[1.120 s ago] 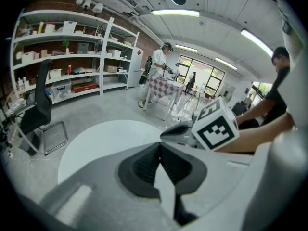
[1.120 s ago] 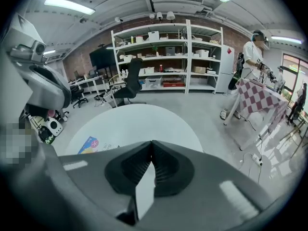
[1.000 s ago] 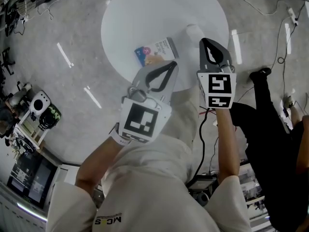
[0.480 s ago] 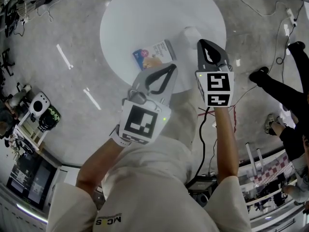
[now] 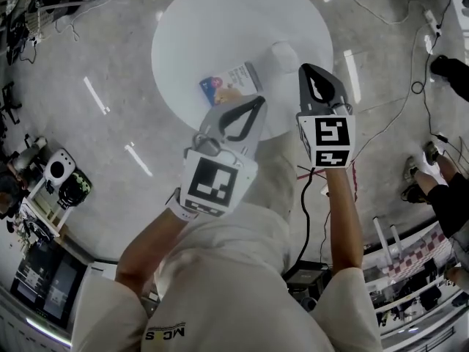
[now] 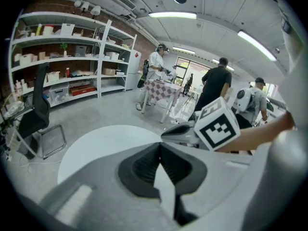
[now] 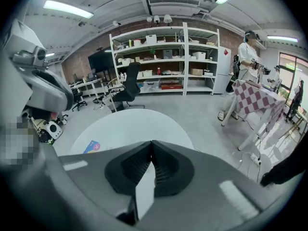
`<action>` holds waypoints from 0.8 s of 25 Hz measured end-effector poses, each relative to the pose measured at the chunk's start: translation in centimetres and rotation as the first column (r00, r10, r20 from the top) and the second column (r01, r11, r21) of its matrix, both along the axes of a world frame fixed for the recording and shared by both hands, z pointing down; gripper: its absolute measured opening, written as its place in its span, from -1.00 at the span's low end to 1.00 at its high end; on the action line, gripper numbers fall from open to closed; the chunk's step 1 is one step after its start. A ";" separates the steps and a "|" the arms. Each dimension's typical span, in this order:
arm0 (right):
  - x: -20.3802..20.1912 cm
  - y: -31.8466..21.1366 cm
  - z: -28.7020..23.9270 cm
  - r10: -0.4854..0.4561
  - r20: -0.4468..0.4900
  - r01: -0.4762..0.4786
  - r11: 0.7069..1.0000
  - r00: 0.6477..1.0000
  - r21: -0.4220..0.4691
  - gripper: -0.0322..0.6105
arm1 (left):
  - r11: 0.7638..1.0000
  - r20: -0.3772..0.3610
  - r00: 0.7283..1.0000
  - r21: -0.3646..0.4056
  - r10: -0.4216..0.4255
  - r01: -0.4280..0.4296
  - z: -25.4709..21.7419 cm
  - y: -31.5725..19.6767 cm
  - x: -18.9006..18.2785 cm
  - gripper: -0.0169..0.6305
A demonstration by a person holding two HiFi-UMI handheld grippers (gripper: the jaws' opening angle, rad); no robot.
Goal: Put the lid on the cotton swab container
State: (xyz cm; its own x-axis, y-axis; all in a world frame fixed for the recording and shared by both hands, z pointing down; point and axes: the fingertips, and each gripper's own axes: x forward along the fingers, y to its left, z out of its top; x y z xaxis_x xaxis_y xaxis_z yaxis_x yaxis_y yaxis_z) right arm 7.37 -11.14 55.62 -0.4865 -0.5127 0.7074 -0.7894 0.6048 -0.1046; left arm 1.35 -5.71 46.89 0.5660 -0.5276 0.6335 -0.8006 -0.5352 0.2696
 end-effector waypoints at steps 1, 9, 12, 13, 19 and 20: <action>0.1 0.1 -0.6 -0.001 0.001 0.001 1.000 1.000 0.007 -0.90 | 1.000 0.000 1.000 0.007 0.003 -0.003 -0.4 0.1 0.1 -0.95; 0.4 1.4 -6.5 -0.007 0.016 0.006 0.997 1.000 0.071 -0.90 | 0.998 0.002 1.000 0.062 0.020 -0.020 -4.3 0.8 -0.7 -0.95; 0.0 2.3 -9.2 0.000 0.023 -0.003 0.995 1.000 0.098 -0.90 | 0.996 0.006 0.999 0.086 0.032 -0.033 -5.7 1.4 -1.7 -0.95; -0.1 2.6 -10.1 0.003 0.027 -0.006 0.994 1.000 0.106 -0.90 | 0.995 0.005 0.999 0.093 0.033 -0.033 -6.3 1.7 -2.0 -0.95; -0.4 5.1 -15.6 -0.005 0.055 -0.004 0.987 0.998 0.159 -0.90 | 0.990 -0.020 0.999 0.138 0.042 -0.039 -10.5 3.3 -2.3 -0.95; -0.5 5.6 -16.5 -0.005 0.060 -0.005 0.986 0.998 0.167 -0.90 | 0.988 -0.026 0.999 0.146 0.047 -0.043 -11.3 3.7 -2.3 -0.95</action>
